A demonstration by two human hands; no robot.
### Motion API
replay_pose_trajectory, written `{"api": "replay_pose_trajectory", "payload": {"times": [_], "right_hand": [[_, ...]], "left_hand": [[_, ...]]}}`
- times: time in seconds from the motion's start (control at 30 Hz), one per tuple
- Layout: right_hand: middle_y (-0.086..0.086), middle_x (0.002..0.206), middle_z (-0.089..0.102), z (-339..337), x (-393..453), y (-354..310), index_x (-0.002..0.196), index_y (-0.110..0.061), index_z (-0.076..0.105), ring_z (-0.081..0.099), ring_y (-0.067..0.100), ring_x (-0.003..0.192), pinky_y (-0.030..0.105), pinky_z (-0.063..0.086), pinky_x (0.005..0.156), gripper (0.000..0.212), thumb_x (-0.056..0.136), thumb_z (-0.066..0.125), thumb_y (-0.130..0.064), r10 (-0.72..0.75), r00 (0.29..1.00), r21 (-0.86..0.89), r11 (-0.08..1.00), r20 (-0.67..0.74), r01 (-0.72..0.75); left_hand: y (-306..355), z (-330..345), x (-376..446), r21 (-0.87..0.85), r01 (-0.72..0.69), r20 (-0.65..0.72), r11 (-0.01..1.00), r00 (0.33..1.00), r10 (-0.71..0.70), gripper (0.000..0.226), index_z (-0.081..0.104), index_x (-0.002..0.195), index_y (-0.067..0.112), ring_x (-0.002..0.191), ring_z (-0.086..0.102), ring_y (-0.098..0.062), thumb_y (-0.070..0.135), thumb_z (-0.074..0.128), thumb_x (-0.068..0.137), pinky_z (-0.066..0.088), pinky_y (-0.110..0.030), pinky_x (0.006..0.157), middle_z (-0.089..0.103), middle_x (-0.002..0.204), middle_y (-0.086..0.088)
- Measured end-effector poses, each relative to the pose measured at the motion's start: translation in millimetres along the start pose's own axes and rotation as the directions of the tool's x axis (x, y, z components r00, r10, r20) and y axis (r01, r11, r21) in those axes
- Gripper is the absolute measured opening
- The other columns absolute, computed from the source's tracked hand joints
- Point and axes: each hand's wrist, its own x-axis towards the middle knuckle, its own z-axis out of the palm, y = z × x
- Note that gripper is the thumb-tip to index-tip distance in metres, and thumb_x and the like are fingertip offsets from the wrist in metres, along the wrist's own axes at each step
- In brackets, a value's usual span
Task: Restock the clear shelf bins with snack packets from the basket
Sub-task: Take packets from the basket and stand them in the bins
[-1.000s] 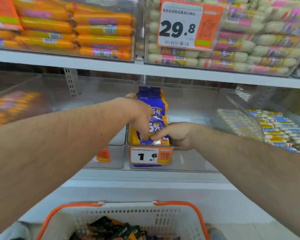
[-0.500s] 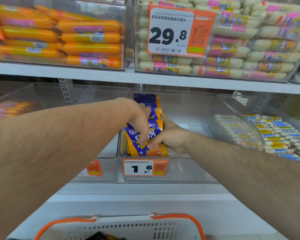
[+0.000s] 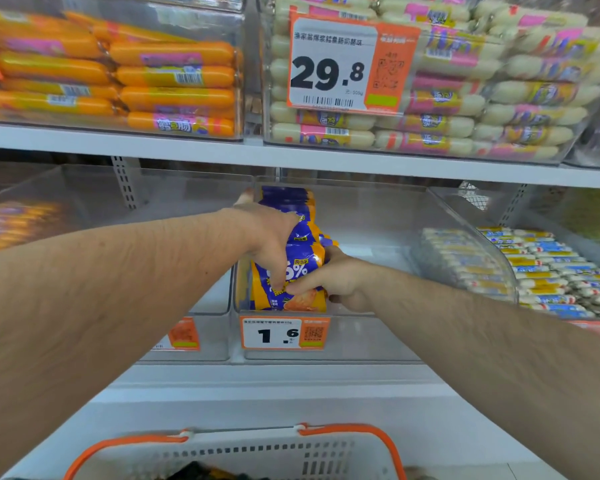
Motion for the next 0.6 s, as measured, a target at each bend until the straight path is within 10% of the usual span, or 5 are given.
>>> {"api": "replay_pose_trajectory", "payload": {"times": [0.1, 0.27, 0.47, 0.6], "right_hand": [[0.003, 0.101, 0.073, -0.5, -0.7, -2.5, 0.105, -0.019, 0.058, 0.071, 0.014, 0.081, 0.027, 0.057, 0.064, 0.052, 0.068, 0.081, 0.009, -0.031, 0.999, -0.017, 0.999, 0.029, 0.032], [0.005, 0.117, 0.068, -3.4, 9.5, -3.6, 0.135, -0.017, 0.033, 0.067, 0.023, 0.106, 0.044, 0.056, 0.092, 0.097, 0.058, 0.089, 0.004, -0.057, 0.998, -0.106, 0.993, 0.004, 0.057], [-0.004, 0.105, 0.067, -4.1, 3.2, -1.5, 0.135, -0.018, 0.03, 0.069, 0.006, 0.084, 0.024, 0.058, 0.064, 0.098, 0.06, 0.088, 0.007, -0.188, 0.982, -0.188, 0.964, 0.011, 0.187], [-0.01, 0.108, 0.063, -2.6, -0.3, -1.0, 0.125, -0.02, 0.034, 0.066, 0.001, 0.086, 0.015, 0.055, 0.063, 0.091, 0.058, 0.093, -0.004, -0.287, 0.958, -0.346, 0.9, -0.015, 0.265]], "left_hand": [[1.1, -0.8, -1.1, 0.0, -0.002, 0.011, 1.0, 1.0, 0.002, 0.089, 0.038, 0.121, 0.027, 0.088, 0.054, -0.017, 0.06, 0.083, 0.052, 0.048, -0.038, 0.093, 0.046, 0.081, 0.013], [2.7, -1.0, -0.9, 0.06, 0.014, 0.011, 0.998, 1.0, -0.014, 0.084, 0.036, 0.119, 0.028, 0.085, 0.049, -0.017, 0.063, 0.079, 0.056, 0.034, -0.036, 0.095, 0.045, 0.08, 0.014], [6.2, 2.9, -1.7, 0.249, -0.022, -0.023, 0.968, 0.999, 0.029, 0.099, 0.036, 0.12, 0.022, 0.093, 0.055, -0.018, 0.077, 0.075, 0.048, 0.033, -0.04, 0.107, 0.056, 0.096, 0.008], [11.7, 14.3, -2.6, 0.085, -0.007, -0.124, 0.996, 0.992, 0.017, 0.089, 0.041, 0.13, 0.015, 0.08, 0.063, -0.02, 0.048, 0.086, 0.061, 0.054, -0.033, 0.074, 0.064, 0.093, 0.001]]}}
